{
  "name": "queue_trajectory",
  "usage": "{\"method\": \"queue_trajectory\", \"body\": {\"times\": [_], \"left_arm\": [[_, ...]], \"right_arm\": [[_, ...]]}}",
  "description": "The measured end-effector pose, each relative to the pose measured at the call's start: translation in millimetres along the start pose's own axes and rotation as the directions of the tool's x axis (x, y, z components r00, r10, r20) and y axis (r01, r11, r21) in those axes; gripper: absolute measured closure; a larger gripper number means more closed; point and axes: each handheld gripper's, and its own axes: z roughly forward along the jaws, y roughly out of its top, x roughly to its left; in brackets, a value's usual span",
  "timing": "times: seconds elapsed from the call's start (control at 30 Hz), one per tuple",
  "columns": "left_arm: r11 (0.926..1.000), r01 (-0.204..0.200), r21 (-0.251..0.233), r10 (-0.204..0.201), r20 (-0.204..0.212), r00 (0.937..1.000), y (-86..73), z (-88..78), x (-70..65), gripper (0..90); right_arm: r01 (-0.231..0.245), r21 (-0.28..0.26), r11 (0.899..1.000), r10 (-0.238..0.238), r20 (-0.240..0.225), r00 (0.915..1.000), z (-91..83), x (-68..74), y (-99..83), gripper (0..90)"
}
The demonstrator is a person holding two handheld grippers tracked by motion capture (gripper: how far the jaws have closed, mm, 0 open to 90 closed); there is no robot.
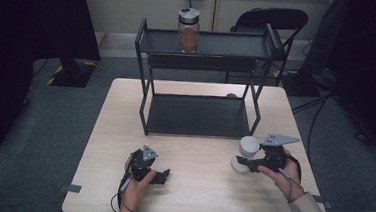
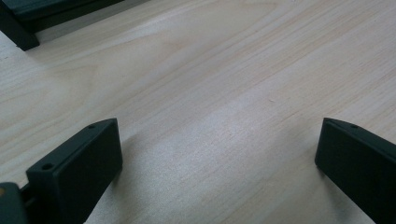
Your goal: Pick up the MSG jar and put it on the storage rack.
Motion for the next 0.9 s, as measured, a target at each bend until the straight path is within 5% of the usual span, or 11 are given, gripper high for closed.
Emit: {"method": "queue_trajectory", "body": {"times": [0.27, 0.9], "left_arm": [[1.0, 0.0, 0.0, 0.0, 0.0, 1.0, 0.1, 0.0, 0.0, 0.0], [1.0, 0.0, 0.0, 0.0, 0.0, 1.0, 0.1, 0.0, 0.1, 0.0]], "right_arm": [[0.027, -0.016, 1.0, -0.027, 0.005, 0.9996, 3.4, -0.6, -2.0, 31.9], [0.065, -0.033, 0.997, -0.064, 0.011, 0.9979, 2.6, -2.2, -4.7, 34.7]]}}
